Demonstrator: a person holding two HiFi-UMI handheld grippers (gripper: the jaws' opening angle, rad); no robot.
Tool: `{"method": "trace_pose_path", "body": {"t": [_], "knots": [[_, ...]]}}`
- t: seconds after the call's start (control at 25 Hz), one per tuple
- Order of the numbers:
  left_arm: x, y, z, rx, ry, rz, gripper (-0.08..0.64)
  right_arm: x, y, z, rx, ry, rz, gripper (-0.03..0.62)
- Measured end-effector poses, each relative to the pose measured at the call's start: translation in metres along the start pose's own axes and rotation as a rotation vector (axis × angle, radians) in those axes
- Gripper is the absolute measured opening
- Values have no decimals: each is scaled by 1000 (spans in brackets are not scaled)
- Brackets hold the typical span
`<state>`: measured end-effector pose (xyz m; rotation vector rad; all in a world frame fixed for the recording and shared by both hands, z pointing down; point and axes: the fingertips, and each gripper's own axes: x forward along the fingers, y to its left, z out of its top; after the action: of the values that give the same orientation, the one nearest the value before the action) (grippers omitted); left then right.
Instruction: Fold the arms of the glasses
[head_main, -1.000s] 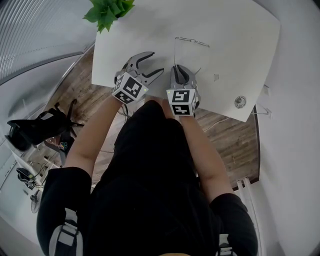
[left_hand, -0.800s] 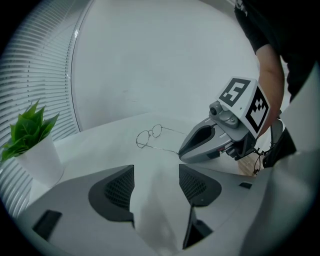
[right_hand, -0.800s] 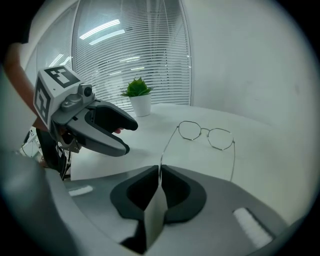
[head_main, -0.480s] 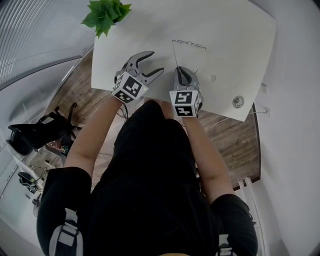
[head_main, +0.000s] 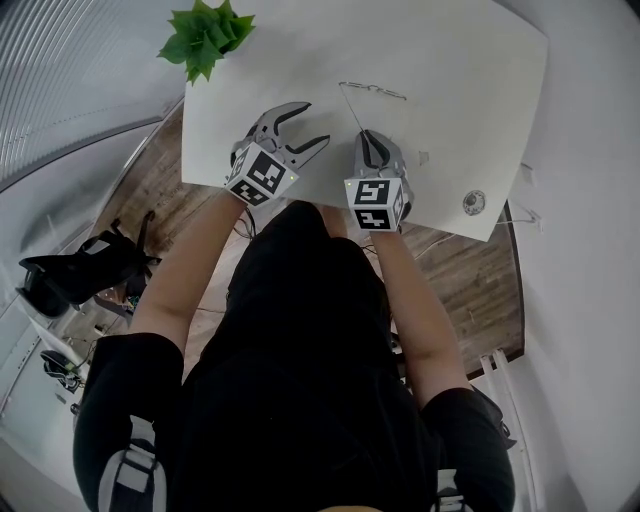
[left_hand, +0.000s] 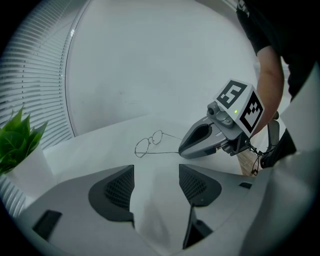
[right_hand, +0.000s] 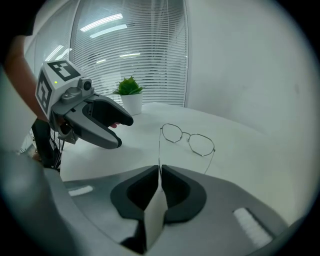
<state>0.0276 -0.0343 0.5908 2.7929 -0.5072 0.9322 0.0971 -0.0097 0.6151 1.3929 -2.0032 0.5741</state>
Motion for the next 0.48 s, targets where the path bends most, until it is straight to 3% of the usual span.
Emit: {"method": "trace_pose_path", "body": {"t": [0.48], "knots": [[11,4,8,0,-1,-18,284,2,-25,14,-86,8,-44,37]]}}
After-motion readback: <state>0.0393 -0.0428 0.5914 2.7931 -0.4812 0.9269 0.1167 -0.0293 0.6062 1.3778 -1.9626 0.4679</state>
